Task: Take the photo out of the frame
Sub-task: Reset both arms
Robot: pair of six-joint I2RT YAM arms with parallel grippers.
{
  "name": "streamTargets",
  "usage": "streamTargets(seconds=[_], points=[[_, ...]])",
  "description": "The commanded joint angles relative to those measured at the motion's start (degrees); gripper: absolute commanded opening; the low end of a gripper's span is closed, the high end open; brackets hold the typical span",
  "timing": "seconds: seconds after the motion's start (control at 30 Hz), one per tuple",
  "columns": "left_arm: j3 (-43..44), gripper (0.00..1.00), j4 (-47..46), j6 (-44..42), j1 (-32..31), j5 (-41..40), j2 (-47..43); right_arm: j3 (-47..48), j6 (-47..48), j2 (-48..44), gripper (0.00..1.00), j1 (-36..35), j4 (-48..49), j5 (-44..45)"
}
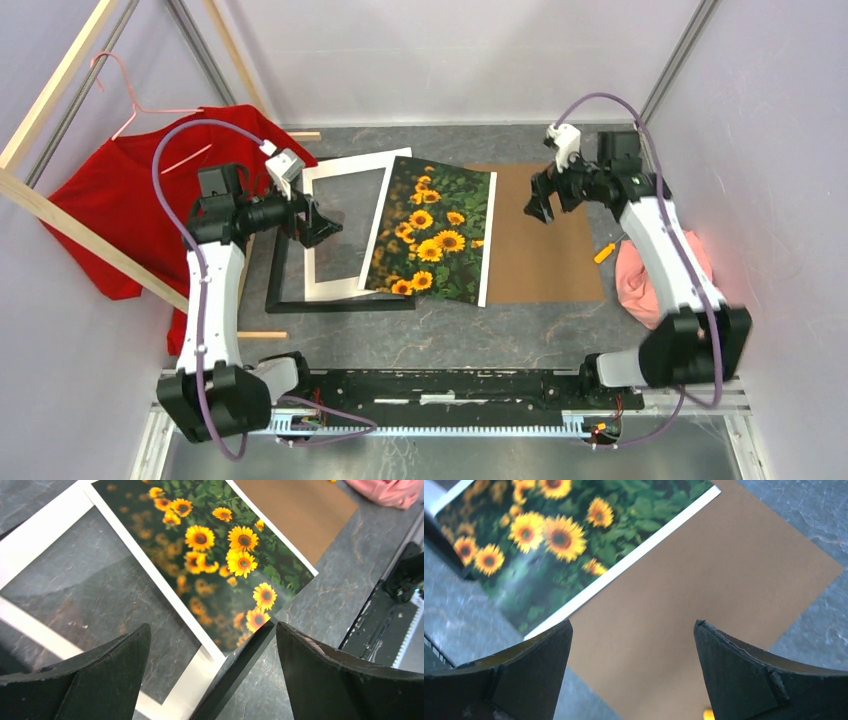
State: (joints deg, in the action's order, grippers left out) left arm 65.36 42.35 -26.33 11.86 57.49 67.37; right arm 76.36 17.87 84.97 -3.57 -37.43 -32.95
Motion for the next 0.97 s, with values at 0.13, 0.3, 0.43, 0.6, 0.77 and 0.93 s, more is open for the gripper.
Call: streamTargets(seconds=[0.13,0.3,0.43,0.6,0.77,0.93], points=[[-2.61,1.00,13.21,-12.20,0.07,-8.14,-12.69,-17.02,14.36,-34.66,0.98,0.40,-4.90,-5.13],[-5.54,1.00,13.67,-11.43,0.05,-8.73,-22.02,-19.21,15.52,-51.17,0.98,0.40,-7.46,-6.70],[-6.89,1.00,13.72,-11.28,0.05,-6.63,-30.26,-19.08,18.51,-60.96,0.98,0.40,-10.88,-8.56],[-8.13,1.00,13.64,-9.79,0.05,-2.93,-36.86,-20.85,15.76,-72.50,0.98,0.40,-8.25,-7.69],[-9.52,1.00,13.73,-9.79,0.12,-1.39,-40.34,-22.71,15.84,-76.09,0.98,1.41,-8.50,-10.56],[-10.59,1.00,14.50,-11.09,0.18,-1.18,-41.03,-24.26,12.38,-76.55,0.98,2.00,-5.33,-9.66]])
